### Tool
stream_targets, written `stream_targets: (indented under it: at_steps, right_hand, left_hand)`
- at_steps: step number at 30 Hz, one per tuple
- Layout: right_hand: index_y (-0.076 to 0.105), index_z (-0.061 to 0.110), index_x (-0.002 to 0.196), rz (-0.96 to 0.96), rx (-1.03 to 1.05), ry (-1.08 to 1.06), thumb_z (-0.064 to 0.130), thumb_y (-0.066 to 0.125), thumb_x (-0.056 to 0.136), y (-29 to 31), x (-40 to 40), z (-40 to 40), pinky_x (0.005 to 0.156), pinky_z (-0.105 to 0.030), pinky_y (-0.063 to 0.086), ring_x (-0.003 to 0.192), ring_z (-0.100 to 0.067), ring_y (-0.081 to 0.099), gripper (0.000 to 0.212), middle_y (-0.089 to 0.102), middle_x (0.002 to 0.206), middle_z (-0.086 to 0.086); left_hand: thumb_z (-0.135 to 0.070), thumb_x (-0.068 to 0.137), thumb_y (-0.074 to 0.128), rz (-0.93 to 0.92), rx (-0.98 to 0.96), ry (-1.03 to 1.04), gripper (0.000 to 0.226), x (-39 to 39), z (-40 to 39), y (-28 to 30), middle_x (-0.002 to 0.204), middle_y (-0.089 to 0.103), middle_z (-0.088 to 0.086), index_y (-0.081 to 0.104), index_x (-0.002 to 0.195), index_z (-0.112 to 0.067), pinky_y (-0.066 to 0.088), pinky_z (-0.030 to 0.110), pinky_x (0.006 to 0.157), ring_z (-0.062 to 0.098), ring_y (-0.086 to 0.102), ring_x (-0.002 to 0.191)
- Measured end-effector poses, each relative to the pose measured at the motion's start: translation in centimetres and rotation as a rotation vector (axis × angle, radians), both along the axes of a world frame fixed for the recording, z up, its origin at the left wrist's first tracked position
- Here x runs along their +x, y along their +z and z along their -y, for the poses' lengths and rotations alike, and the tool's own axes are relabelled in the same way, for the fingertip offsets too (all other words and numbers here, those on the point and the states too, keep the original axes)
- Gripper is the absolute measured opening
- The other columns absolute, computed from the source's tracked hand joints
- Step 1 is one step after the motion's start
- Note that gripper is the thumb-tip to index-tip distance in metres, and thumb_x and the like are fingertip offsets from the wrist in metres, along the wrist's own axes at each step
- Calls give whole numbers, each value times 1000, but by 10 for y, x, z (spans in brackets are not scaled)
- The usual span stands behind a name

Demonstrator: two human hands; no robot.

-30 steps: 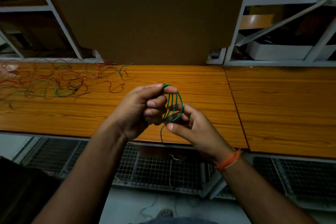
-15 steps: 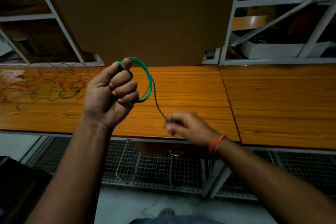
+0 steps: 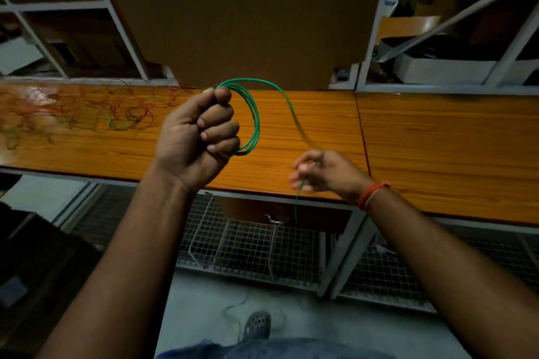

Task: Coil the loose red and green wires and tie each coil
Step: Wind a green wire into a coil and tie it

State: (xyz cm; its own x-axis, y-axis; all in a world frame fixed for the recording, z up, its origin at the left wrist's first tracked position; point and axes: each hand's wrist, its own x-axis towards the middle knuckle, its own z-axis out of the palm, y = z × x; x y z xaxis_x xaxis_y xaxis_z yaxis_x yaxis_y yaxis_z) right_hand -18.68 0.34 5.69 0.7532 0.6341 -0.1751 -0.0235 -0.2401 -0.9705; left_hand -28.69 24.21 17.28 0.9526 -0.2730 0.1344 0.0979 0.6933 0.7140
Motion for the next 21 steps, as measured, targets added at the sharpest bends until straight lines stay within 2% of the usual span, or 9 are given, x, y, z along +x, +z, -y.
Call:
stream_targets:
  at_steps: [2, 4, 6, 8, 10, 11, 14, 18, 21]
  right_hand:
    - [56, 16, 104, -56, 148, -282, 16, 54, 105, -3, 5, 9, 60, -28, 55, 77, -22, 75, 2, 78, 100, -10]
    - [56, 17, 100, 46, 102, -400, 17, 59, 103, -13, 0, 14, 53, -28, 52, 62, -15, 71, 4, 78, 94, -9]
    - [61, 18, 90, 252, -45, -446, 17, 65, 99, -19, -17, 18, 53, -27, 49, 53, -5, 64, 10, 76, 81, -3]
    - [68, 19, 81, 515, -310, -334, 24, 70, 95, -30, -32, 24, 57, -27, 48, 59, -5, 63, 15, 71, 74, 3]
    - [71, 20, 84, 762, -509, -129, 32, 66, 96, -36, -50, 31, 66, -32, 48, 76, -13, 65, 18, 70, 80, 4]
    - [71, 20, 87, 872, -514, -53, 35, 61, 98, -32, -54, 33, 68, -34, 47, 82, -18, 65, 21, 69, 84, 3]
    - [67, 20, 88, 1097, -316, 9, 39, 48, 101, 0, -67, 34, 68, -33, 46, 81, -18, 60, 30, 63, 84, 3]
    - [64, 16, 87, 1171, -129, -83, 31, 48, 103, 49, -76, 37, 74, -11, 35, 82, -11, 52, 28, 59, 85, 4]
    - [63, 13, 87, 1198, -105, -57, 28, 50, 104, 67, -75, 28, 77, -9, 32, 81, -11, 49, 26, 57, 85, 2]
  left_hand:
    - [-26, 111, 27, -10, -96, 24, 38, 1, -4, -3, 56, 25, -9, 53, 84, -20, 15, 17, 46, 5, 20, 45]
    - [-25, 111, 29, 13, -256, 33, 32, -1, -10, -4, 56, 32, -8, 50, 89, -18, 21, 18, 47, 5, 25, 47]
    - [-25, 111, 30, 27, -402, 60, 29, -1, -16, -2, 58, 36, -6, 51, 93, -16, 24, 20, 48, 6, 29, 47]
    - [-24, 110, 33, -13, -419, 169, 26, 1, -23, -6, 57, 37, -6, 53, 95, -15, 26, 21, 46, 7, 33, 46]
    - [-24, 108, 37, -67, -326, 318, 24, 1, -17, -14, 55, 36, -7, 57, 99, -15, 25, 17, 44, 6, 34, 43]
    - [-24, 107, 37, -82, -269, 376, 24, 2, -11, -16, 54, 37, -8, 58, 101, -14, 23, 16, 43, 5, 33, 42]
    - [-23, 110, 31, -132, -82, 460, 29, 5, 10, -21, 55, 42, -10, 57, 111, -9, 29, 12, 41, 1, 37, 42]
    - [-21, 111, 34, -85, 246, 528, 34, 4, 39, -37, 66, 56, 2, 53, 129, 1, 44, 18, 49, 10, 51, 55]
    - [-24, 111, 35, -22, 414, 458, 32, 0, 55, -46, 72, 67, 9, 52, 129, -3, 52, 23, 57, 20, 66, 65]
